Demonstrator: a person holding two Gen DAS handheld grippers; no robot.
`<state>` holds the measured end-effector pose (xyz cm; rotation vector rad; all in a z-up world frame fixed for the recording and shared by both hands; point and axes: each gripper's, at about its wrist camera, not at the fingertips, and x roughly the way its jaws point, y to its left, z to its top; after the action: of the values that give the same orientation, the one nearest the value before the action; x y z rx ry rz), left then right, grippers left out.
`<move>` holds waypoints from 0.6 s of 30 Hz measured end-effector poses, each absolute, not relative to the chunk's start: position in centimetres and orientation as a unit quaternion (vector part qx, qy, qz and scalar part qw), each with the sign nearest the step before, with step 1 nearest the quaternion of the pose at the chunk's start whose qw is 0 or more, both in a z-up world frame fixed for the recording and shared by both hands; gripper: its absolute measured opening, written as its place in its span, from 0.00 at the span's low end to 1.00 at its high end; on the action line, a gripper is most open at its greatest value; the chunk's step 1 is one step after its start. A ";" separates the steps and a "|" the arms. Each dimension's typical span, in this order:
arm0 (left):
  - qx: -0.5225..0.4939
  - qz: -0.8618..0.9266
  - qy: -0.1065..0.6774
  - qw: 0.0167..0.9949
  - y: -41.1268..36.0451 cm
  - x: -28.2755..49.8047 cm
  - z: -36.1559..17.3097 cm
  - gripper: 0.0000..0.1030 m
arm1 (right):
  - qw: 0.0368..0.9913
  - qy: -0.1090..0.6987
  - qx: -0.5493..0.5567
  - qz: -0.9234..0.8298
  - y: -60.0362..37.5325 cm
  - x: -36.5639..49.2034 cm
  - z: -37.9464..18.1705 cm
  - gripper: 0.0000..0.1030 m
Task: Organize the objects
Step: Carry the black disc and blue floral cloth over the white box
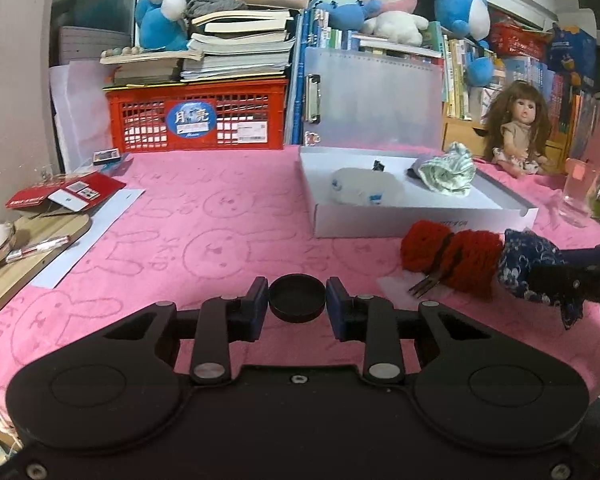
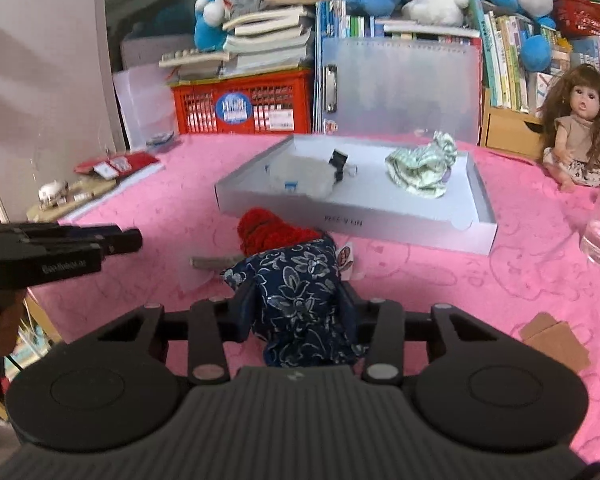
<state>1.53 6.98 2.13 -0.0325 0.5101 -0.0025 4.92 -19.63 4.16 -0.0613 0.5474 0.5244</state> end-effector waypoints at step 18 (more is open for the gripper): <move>-0.013 -0.048 0.232 0.971 4.5 4.1 4.4 0.29 | 0.949 0.253 0.015 0.187 -22.3 6.9 5.3 0.45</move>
<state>4.08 4.54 4.39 -0.0261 0.4690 -0.0970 6.93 -22.27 5.35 0.0296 0.5151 0.3797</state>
